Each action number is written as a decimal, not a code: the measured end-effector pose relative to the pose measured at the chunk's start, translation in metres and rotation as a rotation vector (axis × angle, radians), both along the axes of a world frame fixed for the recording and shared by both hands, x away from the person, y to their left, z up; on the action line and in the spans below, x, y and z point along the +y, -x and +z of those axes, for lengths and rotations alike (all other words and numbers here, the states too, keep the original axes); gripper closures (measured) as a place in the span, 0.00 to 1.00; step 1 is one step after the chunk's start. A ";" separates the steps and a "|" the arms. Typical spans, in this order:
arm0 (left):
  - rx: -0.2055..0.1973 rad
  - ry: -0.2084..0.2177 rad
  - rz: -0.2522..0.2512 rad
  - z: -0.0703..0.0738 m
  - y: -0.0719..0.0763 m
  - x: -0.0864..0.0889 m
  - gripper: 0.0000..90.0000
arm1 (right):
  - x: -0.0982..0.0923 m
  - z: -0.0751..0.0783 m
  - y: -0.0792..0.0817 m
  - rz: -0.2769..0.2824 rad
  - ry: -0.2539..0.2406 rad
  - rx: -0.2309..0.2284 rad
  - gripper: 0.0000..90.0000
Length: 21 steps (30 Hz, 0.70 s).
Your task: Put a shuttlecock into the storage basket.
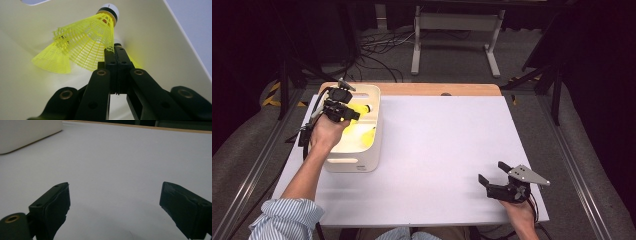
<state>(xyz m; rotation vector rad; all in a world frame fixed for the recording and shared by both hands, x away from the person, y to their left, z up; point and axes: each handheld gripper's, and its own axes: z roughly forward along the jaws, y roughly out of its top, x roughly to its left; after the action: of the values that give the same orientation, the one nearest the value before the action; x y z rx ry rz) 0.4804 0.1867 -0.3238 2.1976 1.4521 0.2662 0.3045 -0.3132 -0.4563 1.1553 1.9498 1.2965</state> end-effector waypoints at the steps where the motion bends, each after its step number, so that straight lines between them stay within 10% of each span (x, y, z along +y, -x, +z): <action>1: 0.000 0.000 0.000 0.000 0.000 0.000 1.00 | 0.000 0.000 0.000 0.001 0.000 0.000 0.11; 21: 0.058 0.016 0.040 -0.022 -0.018 0.001 1.00 | 0.000 0.001 0.001 0.000 -0.002 -0.008 0.11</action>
<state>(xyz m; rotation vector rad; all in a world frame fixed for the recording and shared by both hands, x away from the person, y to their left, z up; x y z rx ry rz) 0.4989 0.1881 -0.3459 2.1823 1.5247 0.2052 0.3036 -0.3136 -0.4552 1.1489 1.9430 1.3014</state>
